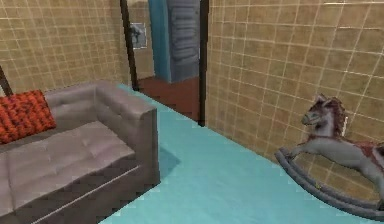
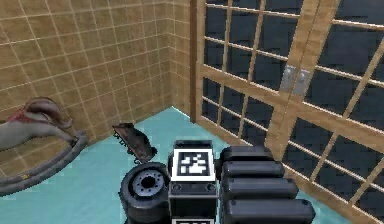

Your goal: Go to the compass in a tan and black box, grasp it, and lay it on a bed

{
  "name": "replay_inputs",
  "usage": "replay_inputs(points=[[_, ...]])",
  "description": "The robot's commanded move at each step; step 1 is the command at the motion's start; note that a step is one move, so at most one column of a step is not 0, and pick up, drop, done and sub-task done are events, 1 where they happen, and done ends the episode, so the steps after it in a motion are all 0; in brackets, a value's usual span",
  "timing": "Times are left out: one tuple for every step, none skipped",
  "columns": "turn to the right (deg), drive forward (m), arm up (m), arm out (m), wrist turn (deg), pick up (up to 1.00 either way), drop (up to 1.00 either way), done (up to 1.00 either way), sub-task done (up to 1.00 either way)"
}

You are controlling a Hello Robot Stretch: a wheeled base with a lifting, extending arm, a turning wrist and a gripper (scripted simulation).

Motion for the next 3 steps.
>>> replay_inputs(points=[[9.0, 0.0, 0.0, 0.0, 0.0, 0.0, 0.0, 0.0, 0.0], [0.0, 1.0, 0.0, 0.0, 0.0, 0.0, 0.0, 0.0, 0.0], [3.0, 0.0, 0.0, 0.0, 0.0, 0.0, 0.0, 0.0, 0.0]])
